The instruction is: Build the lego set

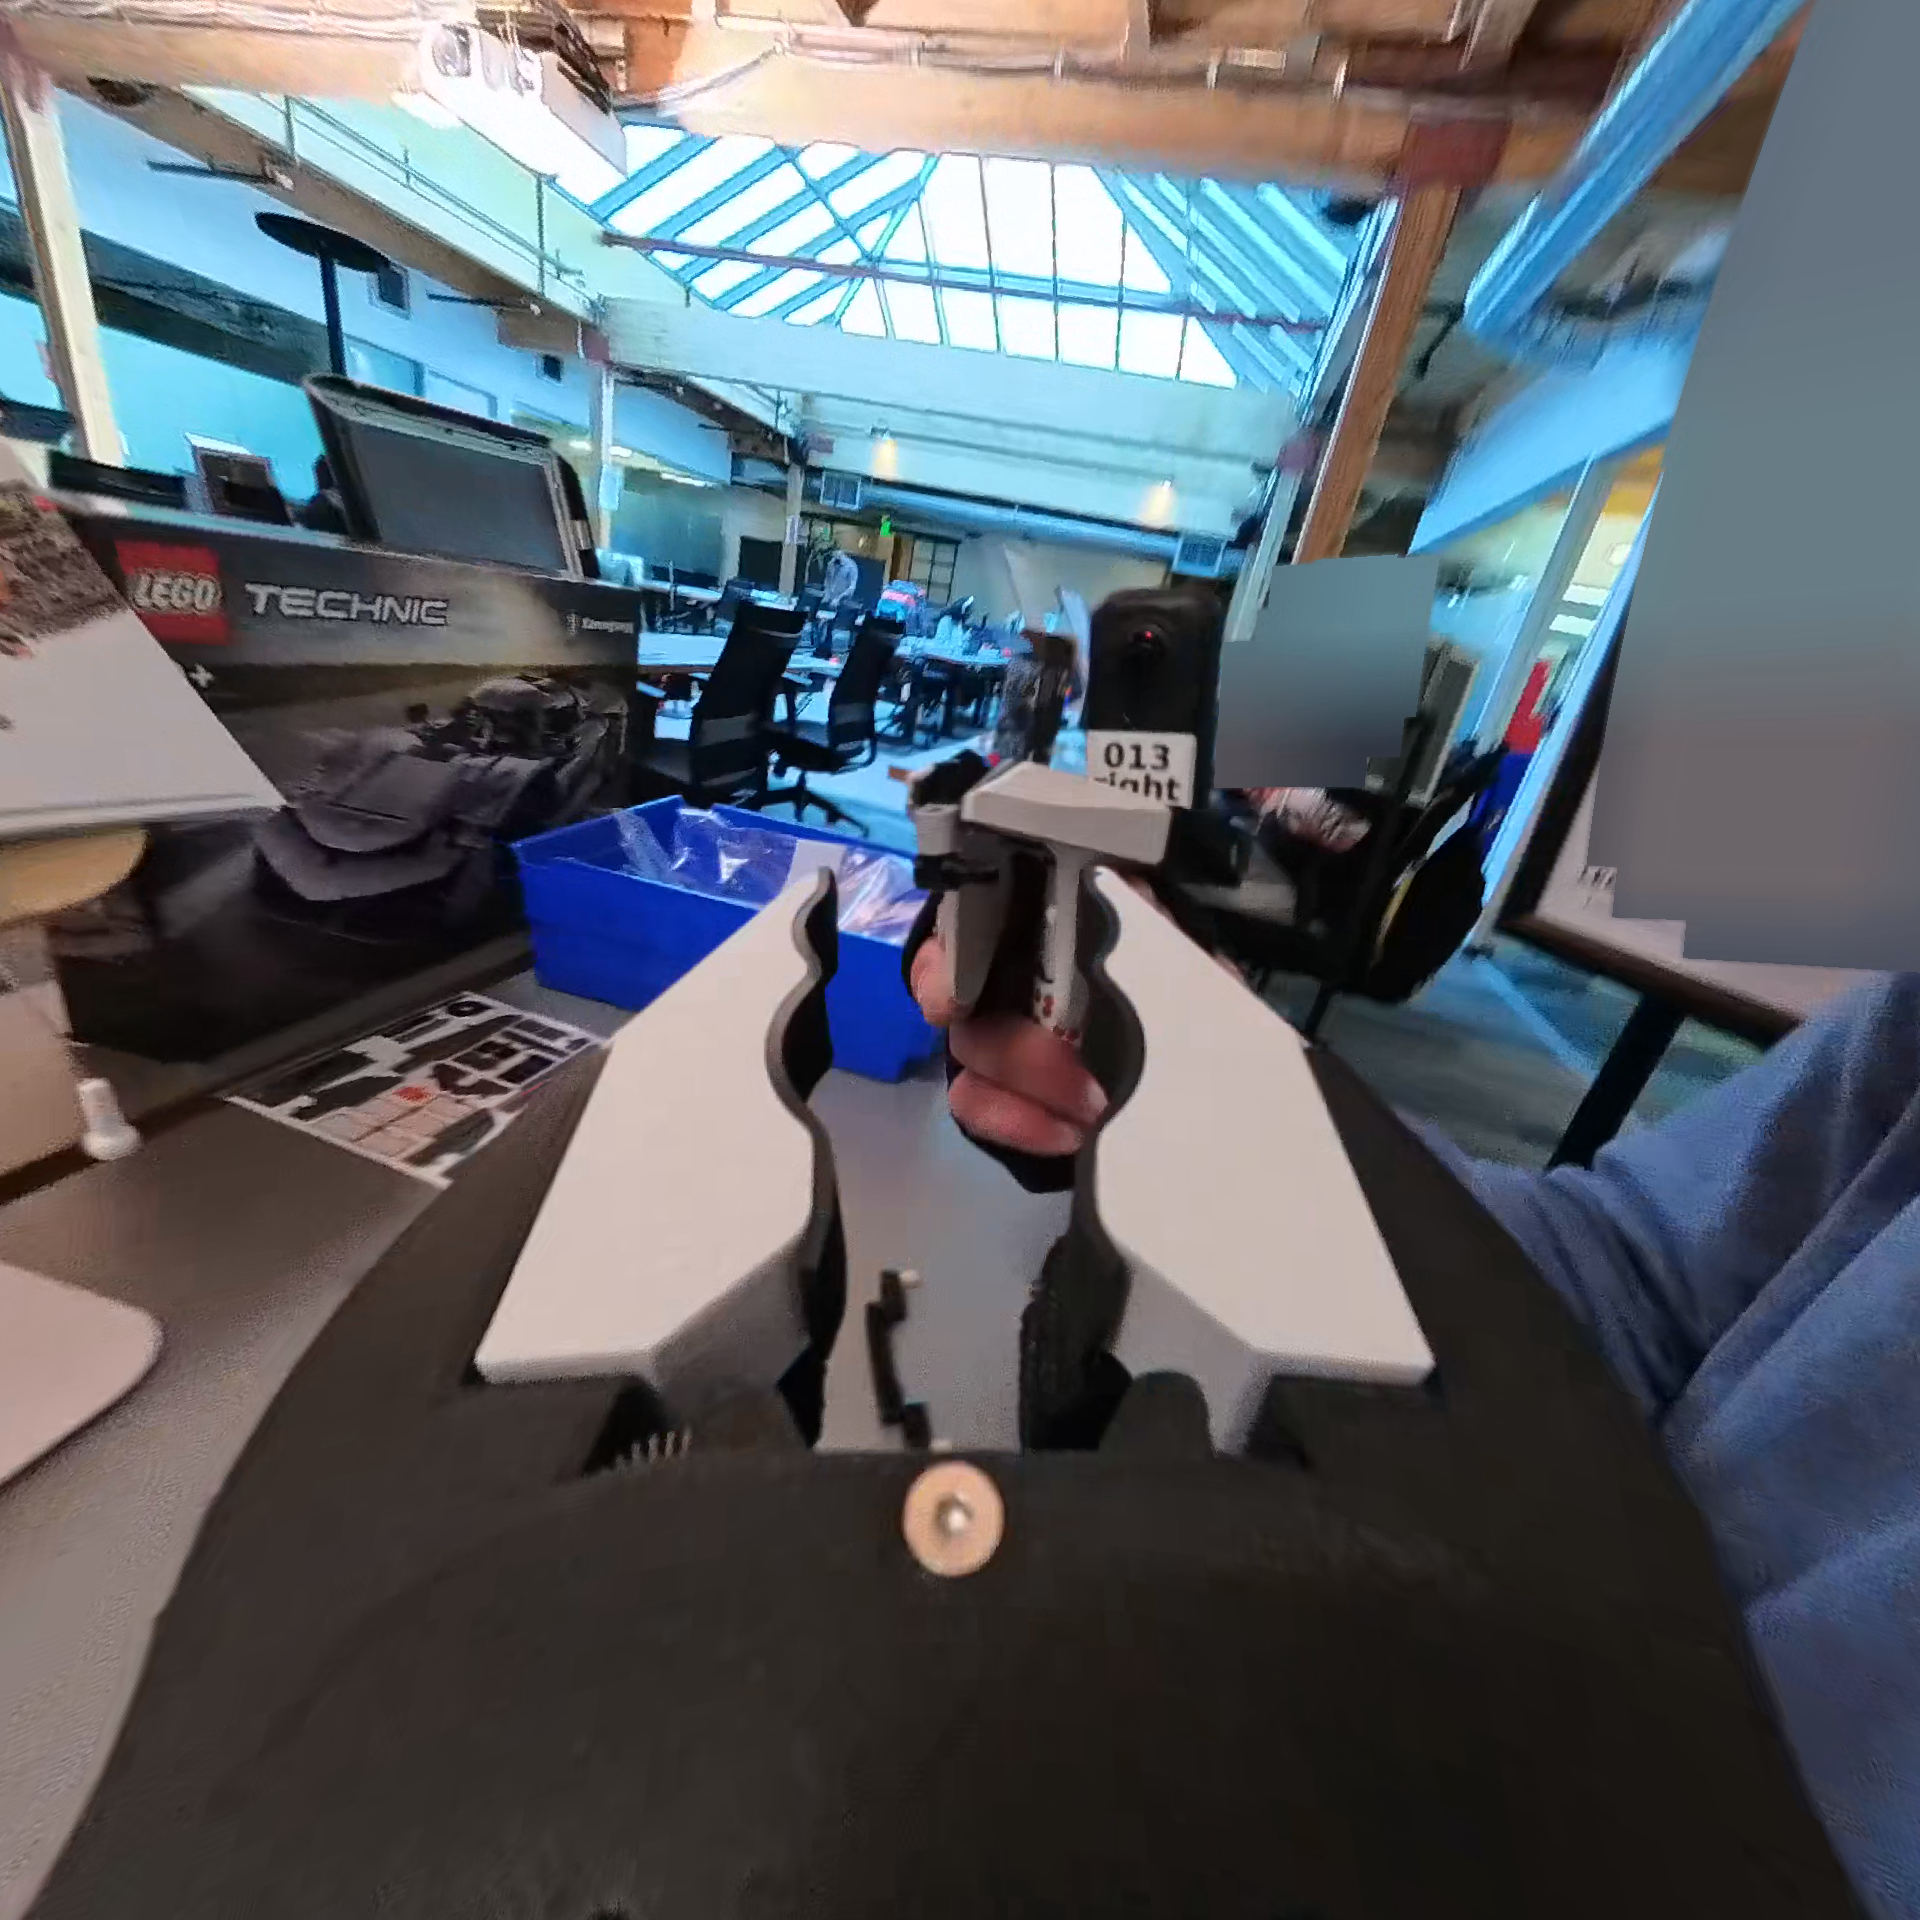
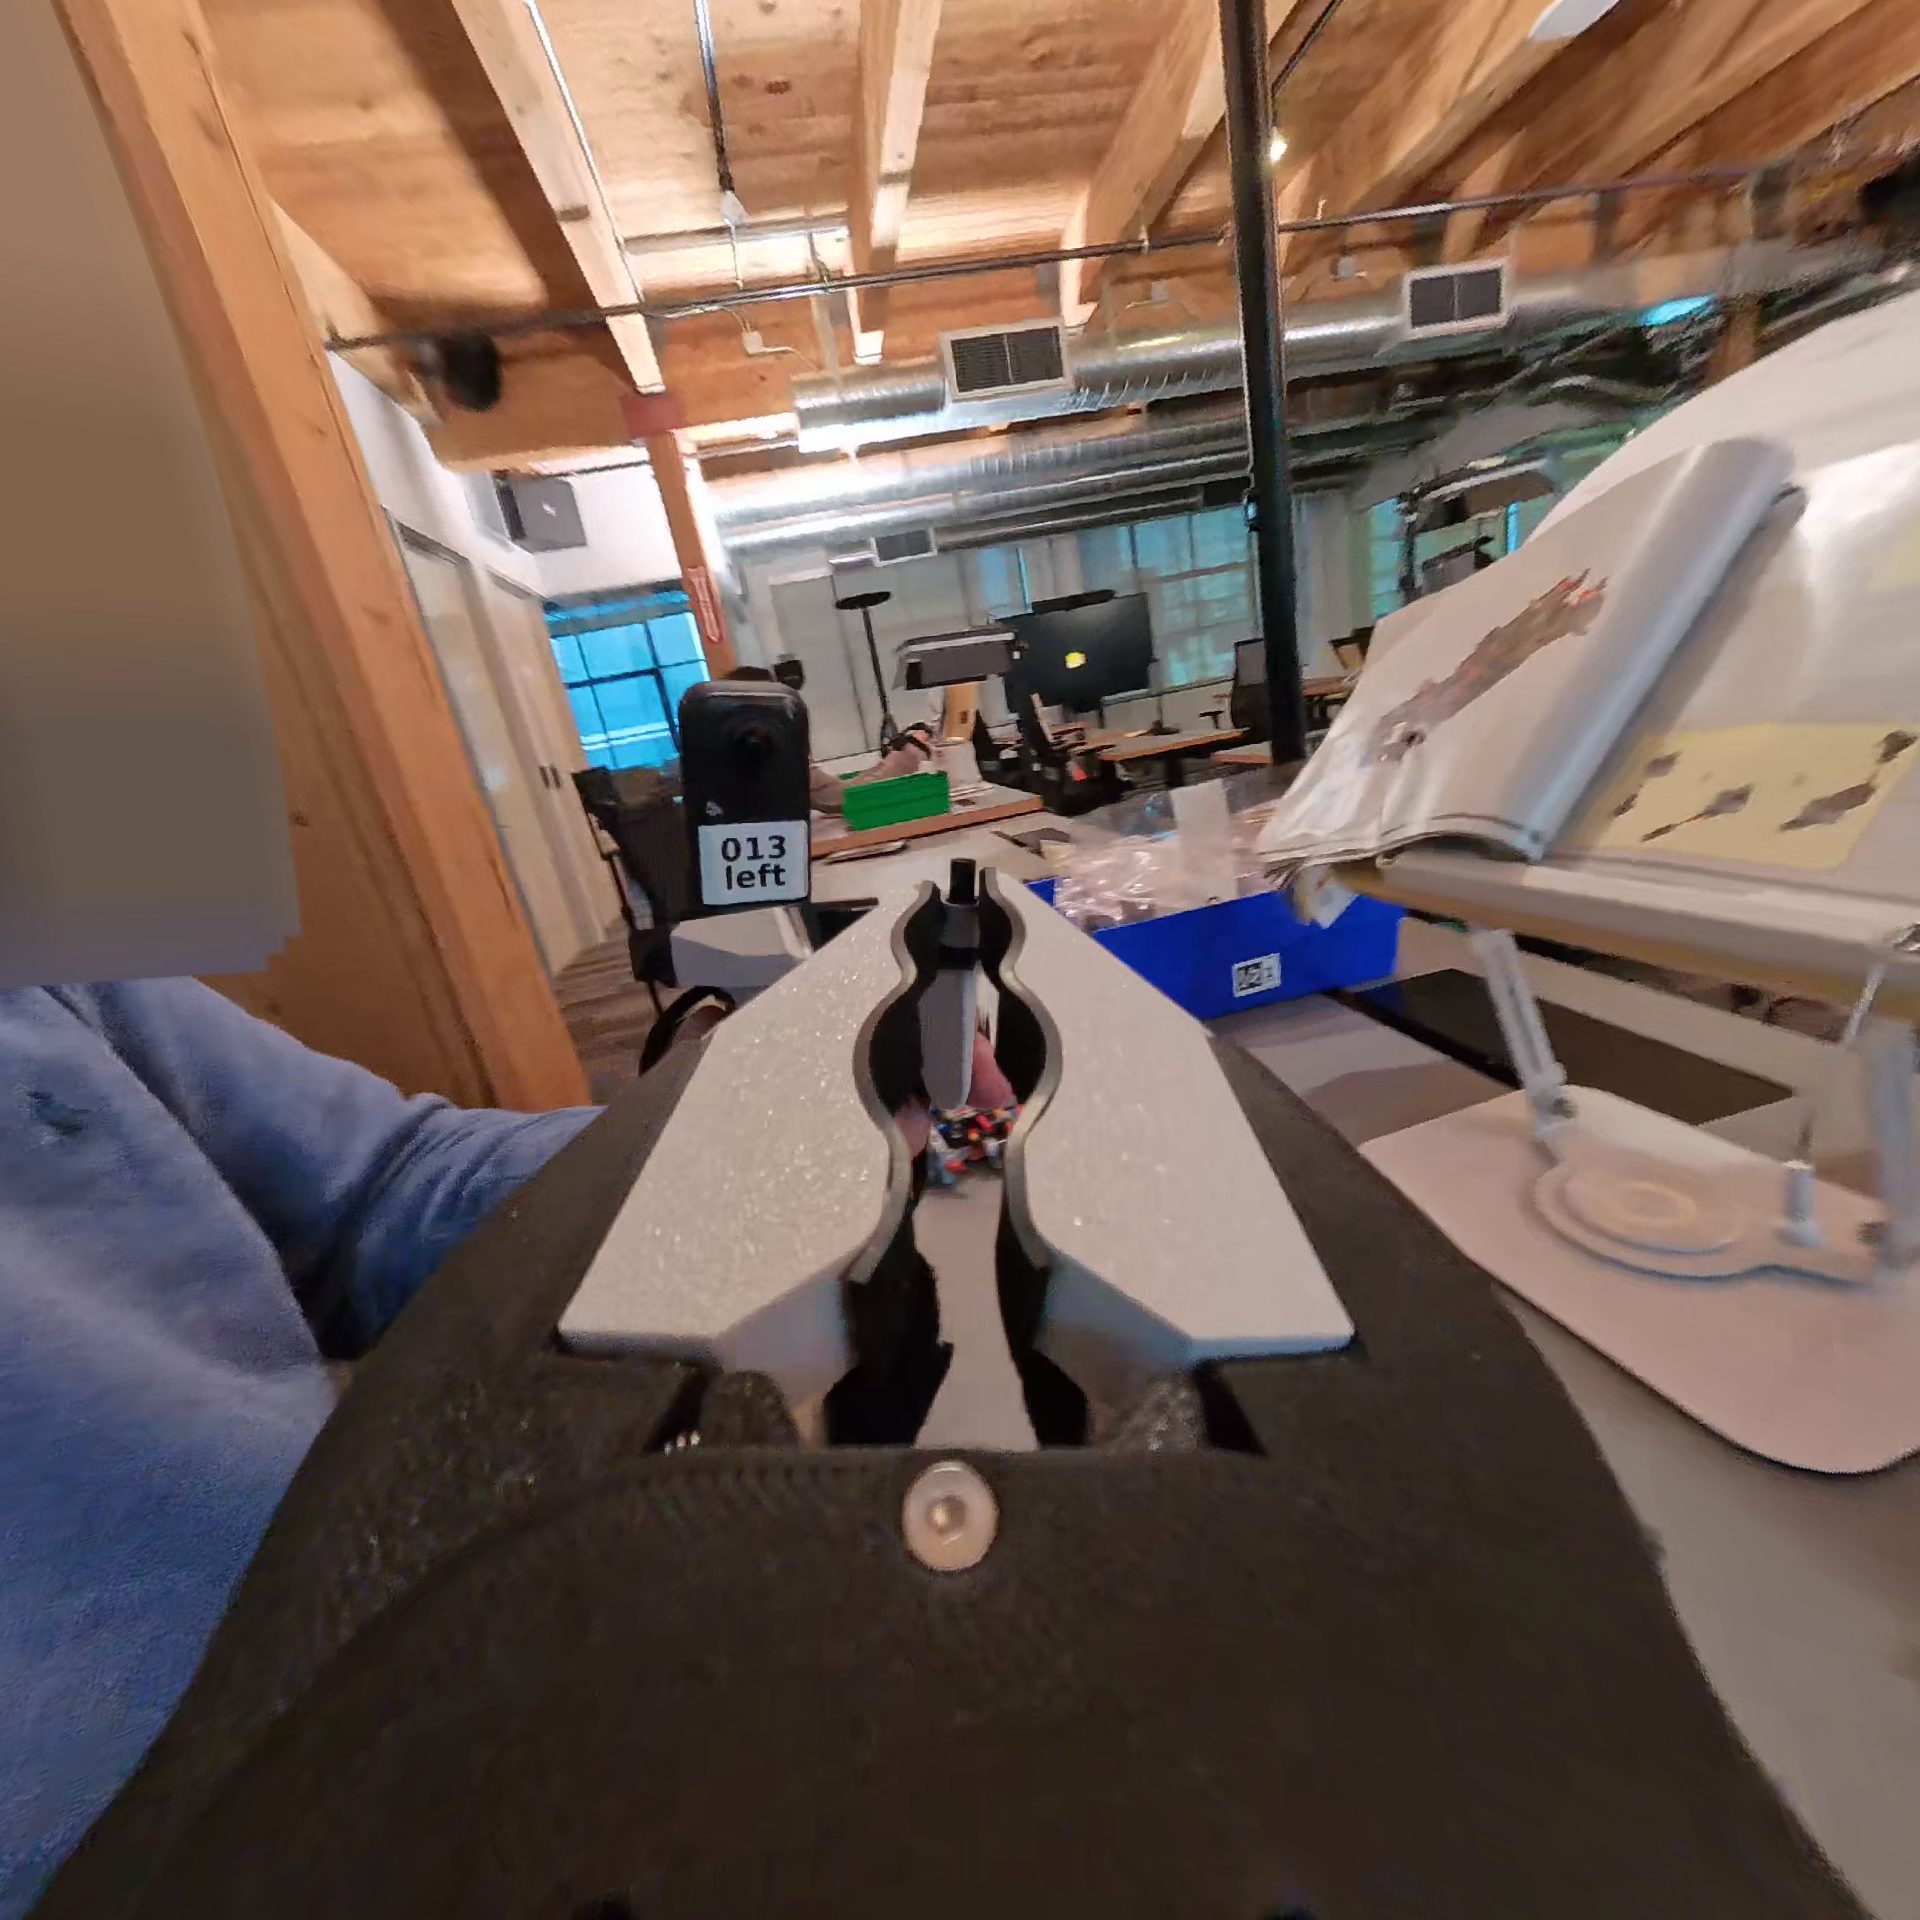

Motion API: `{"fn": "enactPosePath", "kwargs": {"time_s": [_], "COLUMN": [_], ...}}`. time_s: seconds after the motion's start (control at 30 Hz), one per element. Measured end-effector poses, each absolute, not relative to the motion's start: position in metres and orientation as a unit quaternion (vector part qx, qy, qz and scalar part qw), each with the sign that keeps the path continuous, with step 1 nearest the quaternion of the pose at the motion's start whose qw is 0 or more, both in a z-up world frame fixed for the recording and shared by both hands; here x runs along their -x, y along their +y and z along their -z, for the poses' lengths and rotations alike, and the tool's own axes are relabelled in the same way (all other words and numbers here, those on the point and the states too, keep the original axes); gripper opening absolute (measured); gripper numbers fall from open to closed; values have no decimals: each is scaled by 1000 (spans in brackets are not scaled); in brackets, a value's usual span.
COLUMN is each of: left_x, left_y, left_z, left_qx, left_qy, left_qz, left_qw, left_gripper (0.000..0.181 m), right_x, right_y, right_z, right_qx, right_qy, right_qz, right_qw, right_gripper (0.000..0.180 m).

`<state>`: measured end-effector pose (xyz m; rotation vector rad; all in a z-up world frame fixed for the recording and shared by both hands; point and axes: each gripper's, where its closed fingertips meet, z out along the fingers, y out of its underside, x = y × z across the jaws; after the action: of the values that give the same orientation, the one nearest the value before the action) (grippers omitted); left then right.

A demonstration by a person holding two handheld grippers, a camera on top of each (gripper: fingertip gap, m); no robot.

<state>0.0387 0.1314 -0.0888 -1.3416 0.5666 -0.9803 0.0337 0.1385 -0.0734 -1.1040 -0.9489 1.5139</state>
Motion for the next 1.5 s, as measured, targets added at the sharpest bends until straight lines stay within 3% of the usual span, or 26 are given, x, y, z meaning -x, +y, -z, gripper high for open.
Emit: {"fn": "enactPosePath", "kwargs": {"time_s": [0.2, 0.63, 0.83, 1.03, 1.33, 1.5], "left_x": [-44, -54, -46, -11, 38, 36], "left_y": [142, 143, 142, 138, 132, 131], "left_z": [88, 93, 95, 93, 123, 146], "left_qx": [553, 551, 550, 558, 592, 615], "left_qy": [200, 216, 211, 203, 209, 233], "left_qz": [511, 503, 499, 470, 406, 387], "left_qw": [626, 629, 636, 653, 664, 647], "left_gripper": [37, 15, 14, 14, 14, 14], "right_x": [-38, -39, -33, -42, -42, -43], "right_y": [143, 145, 144, 144, 107, 94], "right_z": [71, 81, 83, 82, 229, 293], "right_qx": [454, 450, 460, 480, 620, 666], "right_qy": [-398, -391, -389, -402, -587, -619], "right_qz": [-609, -638, -647, -611, -395, -315], "right_qw": [515, 488, 467, 484, 339, 270], "right_gripper": [5, 4, 5, 26, 18, 25]}}
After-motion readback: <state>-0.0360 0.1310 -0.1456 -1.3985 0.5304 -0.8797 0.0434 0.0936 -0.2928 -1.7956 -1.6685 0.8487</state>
